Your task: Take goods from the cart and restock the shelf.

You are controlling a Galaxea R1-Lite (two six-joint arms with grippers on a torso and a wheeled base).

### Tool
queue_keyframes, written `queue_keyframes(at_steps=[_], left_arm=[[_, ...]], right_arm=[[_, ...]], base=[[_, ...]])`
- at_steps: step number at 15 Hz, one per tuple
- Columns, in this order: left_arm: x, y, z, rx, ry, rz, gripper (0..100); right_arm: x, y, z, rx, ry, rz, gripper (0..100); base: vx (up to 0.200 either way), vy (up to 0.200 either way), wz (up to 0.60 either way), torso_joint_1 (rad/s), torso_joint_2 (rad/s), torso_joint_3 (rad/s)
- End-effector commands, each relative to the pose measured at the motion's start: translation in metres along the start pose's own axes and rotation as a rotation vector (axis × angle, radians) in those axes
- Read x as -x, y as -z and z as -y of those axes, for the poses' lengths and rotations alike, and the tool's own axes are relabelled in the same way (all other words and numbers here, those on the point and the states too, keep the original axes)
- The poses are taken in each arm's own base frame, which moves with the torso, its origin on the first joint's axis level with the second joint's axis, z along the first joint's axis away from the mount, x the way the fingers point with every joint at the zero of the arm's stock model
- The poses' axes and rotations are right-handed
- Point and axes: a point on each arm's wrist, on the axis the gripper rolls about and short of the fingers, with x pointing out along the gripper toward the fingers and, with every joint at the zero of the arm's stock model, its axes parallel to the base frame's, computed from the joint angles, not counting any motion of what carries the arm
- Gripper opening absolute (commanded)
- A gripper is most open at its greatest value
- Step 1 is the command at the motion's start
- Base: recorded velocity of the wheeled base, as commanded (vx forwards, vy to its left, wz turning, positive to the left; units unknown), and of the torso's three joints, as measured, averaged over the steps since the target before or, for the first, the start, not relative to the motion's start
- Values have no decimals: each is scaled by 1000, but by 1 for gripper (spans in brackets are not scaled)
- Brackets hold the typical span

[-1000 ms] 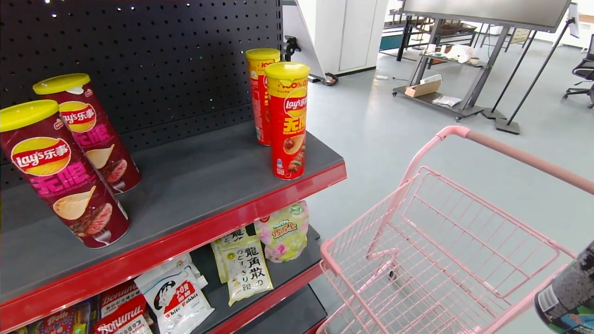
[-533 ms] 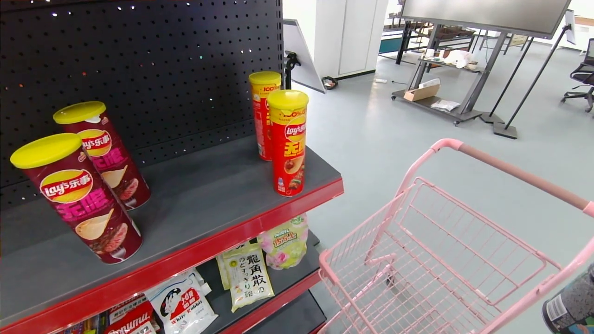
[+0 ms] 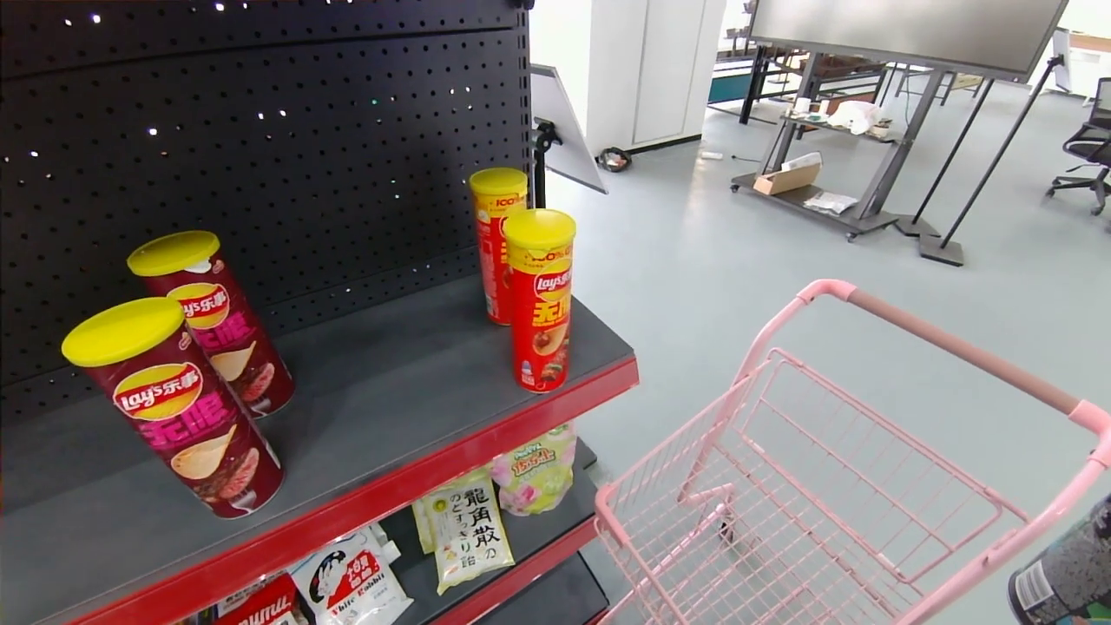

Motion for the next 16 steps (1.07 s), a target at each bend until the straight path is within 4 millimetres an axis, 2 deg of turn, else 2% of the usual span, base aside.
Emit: queue_keyframes(at_steps=[1,2,7,11,14,16], left_arm=[[0,0,0,-1,-1,-2,100],[0,0,0,0,-1,-1,100],[0,-1,0,-1,-6,1,100],[1,-1,0,-9,-7,6,100],[0,0,0,-14,-16,-1,100],[0,-4,-1,-14,-54,-13,100]], right_arm=[[-1,0,0,3,-1,-7,0],[-1,1,0,3,0,-9,0],[2,14,-2,7,0,-10,0],[6,15,-1,9,0,3,0],[10,27,-2,13,7,14,0],[16,35,-2,11,13,47,0]], base=[[0,0,0,95,-256,-110],[0,0,0,36,-66,-51],[0,0,600,9,-15,-9],[0,0,600,4,1,1],[0,0,600,5,1,-1],[0,0,0,0,0,0]])
